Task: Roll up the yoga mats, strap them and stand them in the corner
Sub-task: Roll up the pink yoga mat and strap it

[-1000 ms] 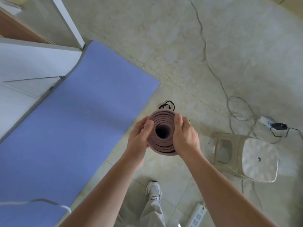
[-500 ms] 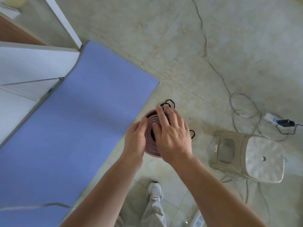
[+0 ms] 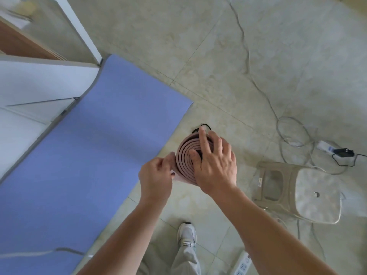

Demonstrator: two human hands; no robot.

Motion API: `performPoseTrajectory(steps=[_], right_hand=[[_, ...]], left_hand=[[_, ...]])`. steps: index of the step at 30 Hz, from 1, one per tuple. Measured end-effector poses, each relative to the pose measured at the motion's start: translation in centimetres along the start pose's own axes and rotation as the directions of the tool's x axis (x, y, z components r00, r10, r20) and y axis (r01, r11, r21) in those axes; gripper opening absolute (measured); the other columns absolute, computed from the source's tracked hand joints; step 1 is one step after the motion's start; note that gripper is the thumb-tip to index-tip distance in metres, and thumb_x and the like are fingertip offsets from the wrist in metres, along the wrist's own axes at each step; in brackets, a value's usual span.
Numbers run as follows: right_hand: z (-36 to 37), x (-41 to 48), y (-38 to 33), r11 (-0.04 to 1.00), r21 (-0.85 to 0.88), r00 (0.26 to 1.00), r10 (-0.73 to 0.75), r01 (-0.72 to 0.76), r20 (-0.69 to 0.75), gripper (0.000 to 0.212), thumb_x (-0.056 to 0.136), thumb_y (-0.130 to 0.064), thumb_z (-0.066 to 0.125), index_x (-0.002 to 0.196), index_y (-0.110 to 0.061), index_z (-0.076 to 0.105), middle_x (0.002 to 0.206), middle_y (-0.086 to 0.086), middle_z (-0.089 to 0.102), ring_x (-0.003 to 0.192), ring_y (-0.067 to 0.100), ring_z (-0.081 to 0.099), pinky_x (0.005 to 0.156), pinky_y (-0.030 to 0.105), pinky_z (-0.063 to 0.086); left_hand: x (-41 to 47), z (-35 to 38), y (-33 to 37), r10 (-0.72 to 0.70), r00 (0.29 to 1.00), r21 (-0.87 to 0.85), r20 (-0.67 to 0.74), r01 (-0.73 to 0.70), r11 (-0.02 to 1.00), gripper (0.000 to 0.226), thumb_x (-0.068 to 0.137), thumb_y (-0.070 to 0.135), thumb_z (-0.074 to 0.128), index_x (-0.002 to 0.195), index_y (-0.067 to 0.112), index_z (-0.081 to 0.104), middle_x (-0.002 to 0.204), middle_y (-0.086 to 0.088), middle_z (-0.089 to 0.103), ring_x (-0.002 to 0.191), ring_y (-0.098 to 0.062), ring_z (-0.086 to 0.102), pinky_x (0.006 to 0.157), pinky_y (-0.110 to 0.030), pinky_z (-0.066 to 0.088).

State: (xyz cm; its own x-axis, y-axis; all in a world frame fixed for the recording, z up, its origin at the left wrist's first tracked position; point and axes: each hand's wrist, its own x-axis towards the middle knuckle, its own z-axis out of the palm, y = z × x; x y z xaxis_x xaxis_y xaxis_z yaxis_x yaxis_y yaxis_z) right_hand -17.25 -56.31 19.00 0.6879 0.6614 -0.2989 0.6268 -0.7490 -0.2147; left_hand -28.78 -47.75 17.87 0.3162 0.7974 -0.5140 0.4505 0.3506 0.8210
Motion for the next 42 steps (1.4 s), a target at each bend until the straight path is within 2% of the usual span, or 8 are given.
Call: performPoseTrajectory(steps=[6, 9, 13, 16, 22, 34, 39, 42], right_hand=[[-1.1, 1.0, 0.4, 1.000, 0.003, 0.999, 0.017, -0.017, 0.042, 0.073, 0.097, -0.025, 0.040, 0.157, -0.034, 0.001, 0.163, -0.006, 0.012, 0.149, 0.026, 0.012, 0.119, 0.042, 0.018], [-1.0, 0.6, -0.3, 0.993, 0.068, 0.995, -0.094, 0.092, 0.027, 0.075, 0.090, -0.011, 0.046, 0.156, -0.032, 0.016, 0.156, -0.012, 0.025, 0.138, 0.024, 0.029, 0.101, 0.038, 0.039], [-0.6, 0.2, -0.2, 0.976, 0.208, 0.998, -0.067, 0.066, -0.002, 0.063, 0.096, -0.010, 0.046, 0.152, -0.034, 0.030, 0.146, -0.012, 0.036, 0.120, 0.025, 0.040, 0.073, 0.033, 0.047], [-1.3, 1.2, 0.9, 0.958, 0.282, 0.998, -0.061, 0.057, 0.006, 0.055, 0.102, -0.028, 0.040, 0.154, -0.038, 0.024, 0.145, -0.011, 0.033, 0.122, 0.025, 0.037, 0.076, 0.035, 0.046], [-3.3, 2.7, 1.4, 0.999, -0.013, 0.971, 0.049, -0.047, 0.233, 0.128, 0.055, -0.094, 0.046, 0.153, -0.035, -0.012, 0.147, 0.005, 0.020, 0.132, 0.031, 0.030, 0.110, 0.049, 0.030], [-7.0, 2.6, 5.0, 0.822, 0.549, 0.988, 0.117, -0.153, 0.100, 0.098, 0.053, -0.051, 0.079, 0.140, -0.049, 0.035, 0.121, -0.007, 0.045, 0.112, 0.015, 0.048, 0.089, 0.029, 0.041], [-5.1, 2.8, 3.7, 0.529, 0.833, 0.983, 0.013, -0.163, 0.184, 0.079, 0.047, -0.037, 0.086, 0.117, -0.052, 0.052, 0.116, -0.011, 0.061, 0.105, 0.007, 0.062, 0.092, 0.037, 0.055], [-1.1, 3.6, 2.8, 0.508, 0.821, 0.954, 0.005, -0.260, 0.299, 0.102, 0.045, -0.048, 0.087, 0.136, -0.053, 0.042, 0.136, -0.001, 0.046, 0.125, 0.015, 0.052, 0.099, 0.043, 0.051]], left_hand=[[0.2, -1.7, -0.8, -0.045, 0.983, -0.053, -0.179, 0.036, 0.998, 0.036, 0.095, 0.024, 0.059, 0.069, -0.001, 0.058, 0.068, -0.017, 0.054, 0.074, -0.026, 0.064, 0.082, -0.050, 0.061], [0.4, -1.6, -0.3, -0.043, 0.981, -0.060, -0.190, 0.032, 0.998, 0.035, 0.092, 0.029, 0.060, 0.066, 0.006, 0.061, 0.064, -0.007, 0.062, 0.071, -0.022, 0.068, 0.082, -0.053, 0.059], [0.5, -0.4, 0.6, 0.023, 0.999, -0.016, -0.047, -0.024, 1.000, 0.037, 0.092, 0.036, 0.061, 0.066, 0.009, 0.063, 0.062, -0.003, 0.055, 0.067, -0.019, 0.052, 0.067, -0.048, 0.049], [-0.9, 0.0, 0.4, 0.103, 0.957, -0.149, 0.273, -0.064, 0.987, 0.030, 0.092, 0.013, 0.061, 0.104, 0.037, 0.075, 0.112, 0.017, 0.072, 0.110, -0.001, 0.063, 0.089, -0.020, 0.047], [0.2, 2.0, -0.7, 0.242, 0.804, 0.081, 0.543, -0.337, 0.938, 0.096, 0.076, -0.014, 0.056, 0.152, 0.038, 0.031, 0.153, 0.021, 0.039, 0.142, 0.005, 0.033, 0.111, -0.017, 0.036], [2.2, 5.2, 0.0, 0.323, 0.714, 0.505, 0.622, -0.680, 0.532, 0.157, 0.050, 0.053, 0.093, 0.139, 0.051, -0.037, 0.165, 0.008, -0.016, 0.148, 0.000, -0.018, 0.122, -0.043, -0.002], [4.6, 1.6, 0.1, 0.532, 0.625, 0.558, 0.571, -0.771, 0.308, 0.144, 0.035, 0.055, 0.088, 0.153, 0.023, 0.014, 0.137, -0.006, 0.051, 0.121, -0.029, 0.053, 0.104, -0.050, 0.045], [6.9, 0.4, -1.6, 0.553, 0.609, 0.637, 0.569, -0.751, 0.174, 0.126, 0.036, 0.052, 0.085, 0.146, 0.022, 0.031, 0.116, -0.009, 0.061, 0.096, -0.035, 0.063, 0.084, -0.043, 0.053]])
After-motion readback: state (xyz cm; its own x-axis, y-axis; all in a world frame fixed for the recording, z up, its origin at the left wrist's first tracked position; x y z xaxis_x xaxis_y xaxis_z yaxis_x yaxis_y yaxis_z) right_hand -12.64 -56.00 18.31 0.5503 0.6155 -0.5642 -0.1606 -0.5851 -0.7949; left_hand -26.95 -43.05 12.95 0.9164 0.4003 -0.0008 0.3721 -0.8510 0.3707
